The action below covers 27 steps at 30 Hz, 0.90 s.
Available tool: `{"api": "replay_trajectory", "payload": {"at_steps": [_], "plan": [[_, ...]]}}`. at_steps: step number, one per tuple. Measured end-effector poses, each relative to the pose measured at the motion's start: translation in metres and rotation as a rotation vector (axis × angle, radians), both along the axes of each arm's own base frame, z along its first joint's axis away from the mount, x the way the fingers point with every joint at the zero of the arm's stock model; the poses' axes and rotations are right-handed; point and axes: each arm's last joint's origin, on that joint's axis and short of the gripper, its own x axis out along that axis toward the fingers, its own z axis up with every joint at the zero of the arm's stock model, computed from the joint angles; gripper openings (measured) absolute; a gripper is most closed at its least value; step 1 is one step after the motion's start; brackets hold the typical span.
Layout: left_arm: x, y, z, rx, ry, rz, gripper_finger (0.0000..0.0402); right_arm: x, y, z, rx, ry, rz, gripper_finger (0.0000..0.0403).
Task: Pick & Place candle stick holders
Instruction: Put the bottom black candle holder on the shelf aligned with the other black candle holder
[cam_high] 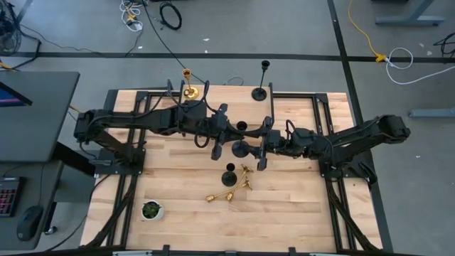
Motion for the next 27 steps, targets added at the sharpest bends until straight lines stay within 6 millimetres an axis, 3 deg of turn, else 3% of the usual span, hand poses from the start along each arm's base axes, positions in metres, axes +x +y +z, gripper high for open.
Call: {"api": "replay_trajectory", "payload": {"at_steps": [5, 13, 27], "plan": [[0.0, 0.0, 0.0, 0.0, 0.0, 0.0, 0.0014, 0.0, 0.0, -0.0003, 0.023, 0.0, 0.003, 0.0136], [0.0001, 0.0, 0.0, 0.0, -0.002, 0.001, 0.0014, 0.0001, 0.0001, -0.001, 0.018, 0.008, 0.004, 0.0016], [-0.0002, 0.0001, -0.0009, -0.002, 0.005, 0.004, 0.0018, 0.0015, -0.001, -0.0029, 0.03, 0.01, -0.044, 0.0002]]}}
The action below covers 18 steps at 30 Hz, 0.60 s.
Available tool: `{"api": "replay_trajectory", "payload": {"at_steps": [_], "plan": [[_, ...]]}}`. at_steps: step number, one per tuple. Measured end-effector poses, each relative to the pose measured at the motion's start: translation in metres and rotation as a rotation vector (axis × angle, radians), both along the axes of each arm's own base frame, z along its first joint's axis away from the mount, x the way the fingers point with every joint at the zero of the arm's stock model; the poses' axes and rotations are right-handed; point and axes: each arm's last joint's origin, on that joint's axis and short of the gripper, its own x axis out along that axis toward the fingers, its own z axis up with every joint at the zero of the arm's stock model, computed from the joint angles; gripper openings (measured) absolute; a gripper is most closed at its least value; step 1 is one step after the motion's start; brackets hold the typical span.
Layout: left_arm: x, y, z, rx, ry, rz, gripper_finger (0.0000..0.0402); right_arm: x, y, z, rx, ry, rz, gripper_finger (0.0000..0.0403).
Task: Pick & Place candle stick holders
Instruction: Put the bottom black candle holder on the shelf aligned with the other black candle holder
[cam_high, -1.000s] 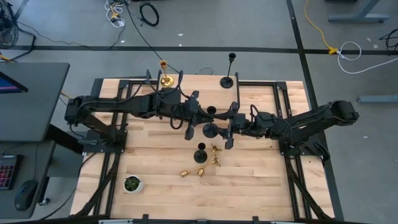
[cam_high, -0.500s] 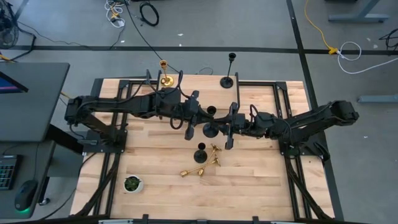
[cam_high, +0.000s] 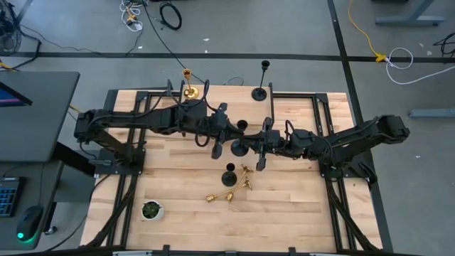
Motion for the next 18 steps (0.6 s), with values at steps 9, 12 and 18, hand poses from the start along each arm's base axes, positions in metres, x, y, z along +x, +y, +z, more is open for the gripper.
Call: {"api": "replay_trajectory", "payload": {"at_steps": [9, 12, 18], "plan": [[0.0, 0.0, -0.001, 0.042, 0.007, 0.002, 0.0077, 0.0, 0.0, 0.0, 0.002, 0.0, -0.006, 0.0001], [-0.001, 0.0, -0.002, 0.067, 0.018, -0.006, 0.0104, -0.002, -0.001, 0.003, 0.005, -0.008, -0.009, 0.0], [-0.02, 0.001, 0.01, 0.071, 0.044, 0.011, 0.0152, -0.008, -0.002, 0.009, 0.001, -0.015, -0.02, 0.0]]}}
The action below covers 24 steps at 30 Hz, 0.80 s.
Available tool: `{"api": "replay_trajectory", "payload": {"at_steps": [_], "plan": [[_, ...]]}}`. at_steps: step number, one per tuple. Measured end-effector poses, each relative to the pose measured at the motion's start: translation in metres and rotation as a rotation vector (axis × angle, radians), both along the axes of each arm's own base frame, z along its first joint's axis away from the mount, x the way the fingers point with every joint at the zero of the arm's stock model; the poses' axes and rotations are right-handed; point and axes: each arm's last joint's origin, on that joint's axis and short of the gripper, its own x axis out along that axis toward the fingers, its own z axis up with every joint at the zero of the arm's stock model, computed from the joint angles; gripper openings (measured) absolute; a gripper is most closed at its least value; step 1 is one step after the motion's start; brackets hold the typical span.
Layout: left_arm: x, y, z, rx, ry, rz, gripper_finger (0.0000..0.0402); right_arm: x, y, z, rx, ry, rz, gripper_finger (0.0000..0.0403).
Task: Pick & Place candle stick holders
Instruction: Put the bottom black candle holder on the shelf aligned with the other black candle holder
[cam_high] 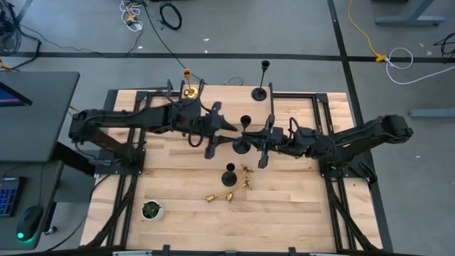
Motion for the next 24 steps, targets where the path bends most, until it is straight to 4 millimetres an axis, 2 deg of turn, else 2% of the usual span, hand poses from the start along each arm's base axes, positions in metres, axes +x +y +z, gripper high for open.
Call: {"api": "replay_trajectory", "payload": {"at_steps": [8, 16, 22, 24], "plan": [[-0.03, 0.0, -0.002, -0.015, 0.196, 0.069, 0.0169, -0.006, -0.016, 0.0, -0.024, 0.072, -0.149, 0.0], [-0.034, -0.01, -0.014, -0.033, 0.311, 0.044, 0.017, -0.007, -0.056, -0.003, -0.016, 0.112, -0.282, 0.0], [-0.036, -0.019, -0.037, -0.025, 0.344, 0.046, 0.017, -0.012, -0.086, -0.005, 0.009, 0.122, -0.329, 0.0], [-0.036, -0.022, -0.051, -0.031, 0.357, 0.062, 0.017, -0.014, -0.096, -0.005, 0.012, 0.124, -0.364, 0.0]]}}
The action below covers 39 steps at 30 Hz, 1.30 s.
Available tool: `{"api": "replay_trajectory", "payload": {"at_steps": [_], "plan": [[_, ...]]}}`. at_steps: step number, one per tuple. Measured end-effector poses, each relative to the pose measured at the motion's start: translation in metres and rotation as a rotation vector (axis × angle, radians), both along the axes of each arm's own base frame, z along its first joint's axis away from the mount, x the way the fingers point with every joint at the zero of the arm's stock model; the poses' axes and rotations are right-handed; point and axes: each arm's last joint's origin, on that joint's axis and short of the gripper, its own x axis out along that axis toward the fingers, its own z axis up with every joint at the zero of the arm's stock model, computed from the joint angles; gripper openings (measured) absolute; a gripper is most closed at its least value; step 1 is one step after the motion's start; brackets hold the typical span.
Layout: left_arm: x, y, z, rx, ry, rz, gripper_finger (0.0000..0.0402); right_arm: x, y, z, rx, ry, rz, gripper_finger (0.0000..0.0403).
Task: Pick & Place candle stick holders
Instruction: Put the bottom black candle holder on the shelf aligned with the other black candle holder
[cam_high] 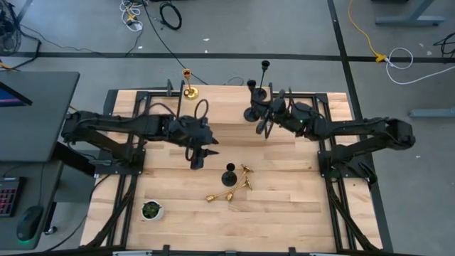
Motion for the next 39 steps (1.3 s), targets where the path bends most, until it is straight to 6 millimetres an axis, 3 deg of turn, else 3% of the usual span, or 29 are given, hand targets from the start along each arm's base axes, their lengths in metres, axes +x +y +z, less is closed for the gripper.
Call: {"api": "replay_trajectory", "payload": {"at_steps": [6, 12, 19, 26, 39], "plan": [[-0.006, -0.009, -0.039, -0.037, -0.013, 0.002, 0.017, -0.009, -0.029, -0.005, 0.043, 0.031, -0.051, 0.0], [-0.005, -0.017, -0.062, -0.067, -0.089, -0.01, 0.017, -0.017, -0.047, -0.006, 0.063, 0.03, -0.094, 0.0], [-0.006, -0.033, -0.061, -0.081, -0.116, -0.038, 0.017, -0.029, -0.058, -0.023, 0.073, -0.021, -0.102, 0.0], [-0.008, -0.046, -0.06, -0.042, -0.129, -0.031, 0.017, -0.045, -0.052, -0.049, 0.06, -0.108, -0.078, 0.0], [-0.008, -0.047, -0.059, -0.031, -0.143, -0.019, 0.017, -0.045, -0.051, -0.05, 0.042, -0.097, -0.076, 0.0]]}}
